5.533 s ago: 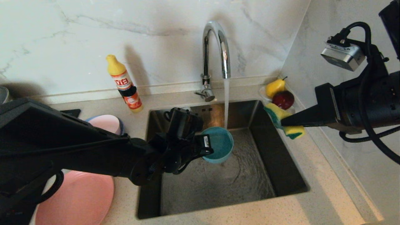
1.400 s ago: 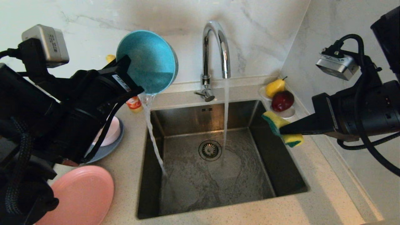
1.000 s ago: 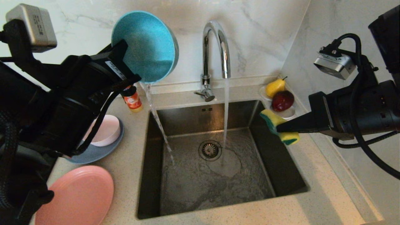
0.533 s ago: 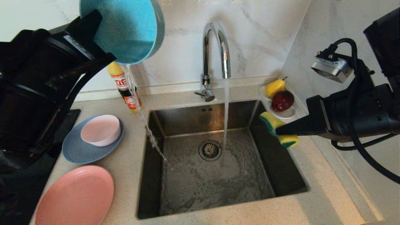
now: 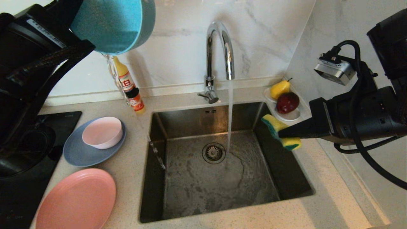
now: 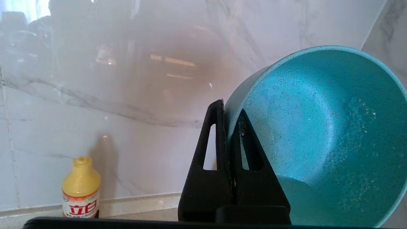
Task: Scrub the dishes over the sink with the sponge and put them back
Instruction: Rinse the bowl, then place the bowl on the table
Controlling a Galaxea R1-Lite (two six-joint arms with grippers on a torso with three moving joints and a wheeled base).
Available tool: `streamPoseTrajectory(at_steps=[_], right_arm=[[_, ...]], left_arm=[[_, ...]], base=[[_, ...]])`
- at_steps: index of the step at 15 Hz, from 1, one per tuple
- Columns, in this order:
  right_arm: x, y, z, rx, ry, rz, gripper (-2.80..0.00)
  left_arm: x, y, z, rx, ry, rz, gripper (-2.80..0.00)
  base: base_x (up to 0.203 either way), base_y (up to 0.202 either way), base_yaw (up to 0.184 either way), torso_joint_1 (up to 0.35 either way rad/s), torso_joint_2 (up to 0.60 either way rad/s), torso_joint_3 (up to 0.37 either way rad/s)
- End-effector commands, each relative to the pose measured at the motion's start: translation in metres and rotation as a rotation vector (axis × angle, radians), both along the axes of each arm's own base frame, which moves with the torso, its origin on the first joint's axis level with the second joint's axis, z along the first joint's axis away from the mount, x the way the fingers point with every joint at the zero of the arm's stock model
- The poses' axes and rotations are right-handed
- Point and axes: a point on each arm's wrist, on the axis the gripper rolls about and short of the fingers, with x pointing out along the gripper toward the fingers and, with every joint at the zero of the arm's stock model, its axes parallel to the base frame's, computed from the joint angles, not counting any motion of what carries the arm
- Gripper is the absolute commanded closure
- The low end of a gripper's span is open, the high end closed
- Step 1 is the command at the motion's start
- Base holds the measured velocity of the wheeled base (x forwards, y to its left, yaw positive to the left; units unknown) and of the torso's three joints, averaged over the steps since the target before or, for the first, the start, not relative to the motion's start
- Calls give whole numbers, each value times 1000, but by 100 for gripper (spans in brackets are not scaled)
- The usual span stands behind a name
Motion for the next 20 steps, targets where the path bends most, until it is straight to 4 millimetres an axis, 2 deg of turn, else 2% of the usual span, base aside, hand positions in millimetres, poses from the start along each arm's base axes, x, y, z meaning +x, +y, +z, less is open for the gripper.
streamPoseTrajectory(at_steps=[1,3,6,10,13,16,20], right_arm=[[0,0,-1,-1,6,0,0],[-1,-1,0,1,3,0,0],[-5,-3,3,7,-9,0,0],[-14,-9,10,17,-27,0,0],[-15,-10,6,6,-10,-4,0],[-12,-15,-10,-23,39,-29,0],[-9,-15,-20,-41,67,-35,0]], left_arm=[[0,0,-2,4,9,1,0],[4,-2,-8,22,45,4,0],[14,-5,-35,124,233,18,0],[23,-3,-76,259,563,35,0],[26,11,-107,348,929,88,0],[38,42,-86,160,1085,199,0],[51,89,-68,-50,1085,354,0]], base=[[0,0,0,0,0,0],[0,0,0,0,0,0],[0,0,0,0,0,0],[0,0,0,0,0,0],[0,0,0,0,0,0],[0,0,0,0,0,0],[0,0,0,0,0,0]])
